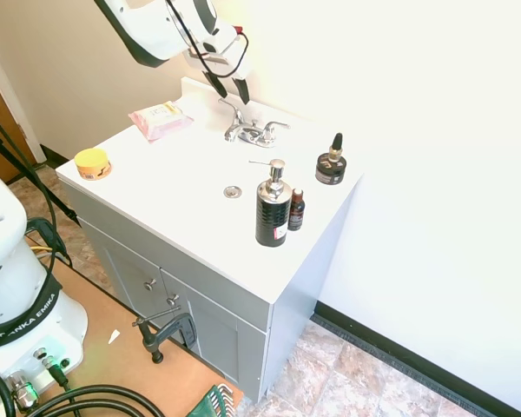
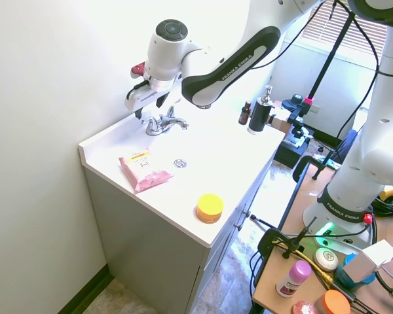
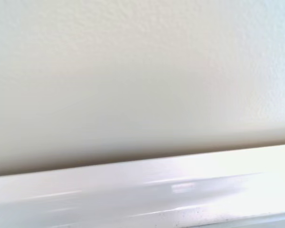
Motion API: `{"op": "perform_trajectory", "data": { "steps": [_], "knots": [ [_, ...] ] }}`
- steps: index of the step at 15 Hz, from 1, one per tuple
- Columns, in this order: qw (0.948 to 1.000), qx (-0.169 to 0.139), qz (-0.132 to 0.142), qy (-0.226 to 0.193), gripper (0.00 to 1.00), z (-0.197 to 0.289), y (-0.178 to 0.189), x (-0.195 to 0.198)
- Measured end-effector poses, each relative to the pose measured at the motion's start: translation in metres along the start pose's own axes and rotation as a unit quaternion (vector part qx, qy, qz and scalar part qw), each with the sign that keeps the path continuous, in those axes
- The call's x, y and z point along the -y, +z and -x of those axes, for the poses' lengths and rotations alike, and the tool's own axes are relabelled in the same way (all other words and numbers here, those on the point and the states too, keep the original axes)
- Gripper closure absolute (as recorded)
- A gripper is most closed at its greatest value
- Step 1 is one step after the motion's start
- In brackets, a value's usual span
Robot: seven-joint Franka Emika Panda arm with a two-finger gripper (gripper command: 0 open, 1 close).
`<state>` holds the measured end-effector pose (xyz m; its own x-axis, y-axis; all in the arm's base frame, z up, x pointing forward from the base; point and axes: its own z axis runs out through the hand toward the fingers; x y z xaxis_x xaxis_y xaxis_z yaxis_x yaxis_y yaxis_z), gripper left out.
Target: Turn on the hot water
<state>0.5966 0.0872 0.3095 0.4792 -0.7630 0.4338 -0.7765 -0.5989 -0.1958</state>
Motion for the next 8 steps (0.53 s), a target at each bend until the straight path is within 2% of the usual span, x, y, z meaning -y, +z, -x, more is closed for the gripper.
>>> {"op": "perform_trajectory", "data": {
  "steps": [3, 8],
  "knots": [
    [0.9999, 0.007, 0.015, 0.002, 0.00, 0.000, 0.002, -0.002],
    [0.9977, 0.021, 0.060, -0.023, 0.00, -0.004, 0.004, -0.013]
  ]
}}
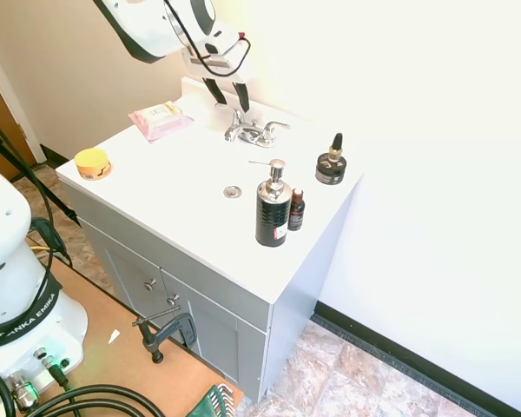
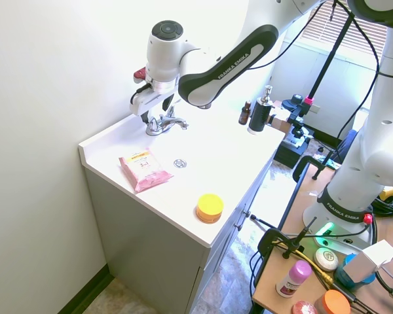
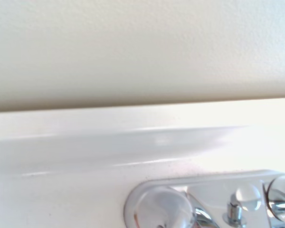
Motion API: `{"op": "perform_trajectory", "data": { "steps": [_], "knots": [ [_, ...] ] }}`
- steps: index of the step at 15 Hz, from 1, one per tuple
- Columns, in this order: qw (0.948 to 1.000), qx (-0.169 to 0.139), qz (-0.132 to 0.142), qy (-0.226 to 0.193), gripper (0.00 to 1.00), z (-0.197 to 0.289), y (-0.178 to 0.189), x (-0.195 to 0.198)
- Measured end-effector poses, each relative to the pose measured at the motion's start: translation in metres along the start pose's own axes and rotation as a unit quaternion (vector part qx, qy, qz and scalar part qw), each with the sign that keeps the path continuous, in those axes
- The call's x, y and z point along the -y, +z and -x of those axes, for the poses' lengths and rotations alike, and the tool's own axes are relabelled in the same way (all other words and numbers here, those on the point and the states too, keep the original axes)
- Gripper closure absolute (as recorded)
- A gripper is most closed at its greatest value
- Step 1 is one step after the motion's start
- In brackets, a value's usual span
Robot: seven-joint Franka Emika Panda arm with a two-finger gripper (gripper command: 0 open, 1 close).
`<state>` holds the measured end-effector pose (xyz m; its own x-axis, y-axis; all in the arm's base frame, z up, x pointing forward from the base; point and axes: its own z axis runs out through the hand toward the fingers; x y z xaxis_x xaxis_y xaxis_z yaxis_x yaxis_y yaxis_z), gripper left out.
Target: Turn on the hot water
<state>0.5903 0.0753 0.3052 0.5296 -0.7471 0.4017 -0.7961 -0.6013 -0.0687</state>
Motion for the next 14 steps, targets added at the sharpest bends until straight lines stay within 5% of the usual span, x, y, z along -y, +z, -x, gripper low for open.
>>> {"op": "perform_trajectory", "data": {
  "steps": [8, 14],
  "knots": [
    [0.9991, -0.006, 0.040, -0.010, 0.00, -0.009, 0.006, -0.026],
    [0.9994, 0.011, 0.032, -0.008, 0.00, -0.014, -0.017, -0.039]
  ]
}}
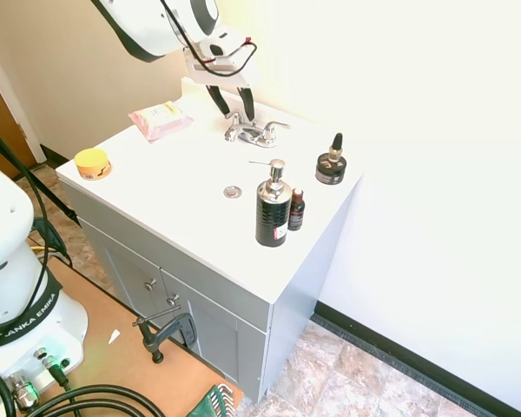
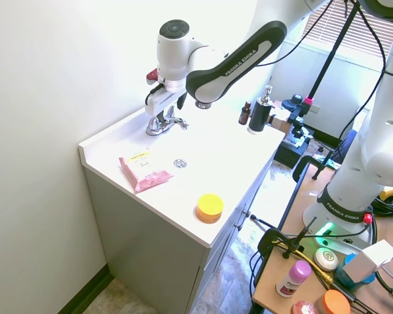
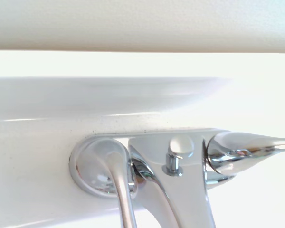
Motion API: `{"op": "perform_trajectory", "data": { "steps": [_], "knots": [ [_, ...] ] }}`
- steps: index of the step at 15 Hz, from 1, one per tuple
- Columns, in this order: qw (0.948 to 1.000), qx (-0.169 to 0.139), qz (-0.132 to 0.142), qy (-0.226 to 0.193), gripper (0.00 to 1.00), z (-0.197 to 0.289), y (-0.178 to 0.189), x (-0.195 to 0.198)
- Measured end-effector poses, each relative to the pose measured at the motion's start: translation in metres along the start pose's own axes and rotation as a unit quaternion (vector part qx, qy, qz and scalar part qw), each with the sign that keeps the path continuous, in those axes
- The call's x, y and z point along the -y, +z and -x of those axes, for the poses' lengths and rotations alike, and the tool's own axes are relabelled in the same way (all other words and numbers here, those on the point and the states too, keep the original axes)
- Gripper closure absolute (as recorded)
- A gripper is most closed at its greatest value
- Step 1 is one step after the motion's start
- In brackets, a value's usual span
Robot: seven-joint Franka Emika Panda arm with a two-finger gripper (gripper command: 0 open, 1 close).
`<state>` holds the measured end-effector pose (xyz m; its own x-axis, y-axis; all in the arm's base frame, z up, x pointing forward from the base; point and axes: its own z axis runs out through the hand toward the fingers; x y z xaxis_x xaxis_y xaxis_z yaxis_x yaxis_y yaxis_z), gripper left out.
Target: Turn on the hot water
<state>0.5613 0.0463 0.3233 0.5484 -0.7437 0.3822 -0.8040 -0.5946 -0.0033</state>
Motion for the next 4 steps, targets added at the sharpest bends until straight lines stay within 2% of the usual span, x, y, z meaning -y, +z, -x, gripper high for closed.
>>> {"op": "perform_trajectory", "data": {
  "steps": [4],
  "knots": [
    [0.9998, 0.011, 0.000, 0.017, 0.00, -0.007, -0.039, -0.038]
  ]
}}
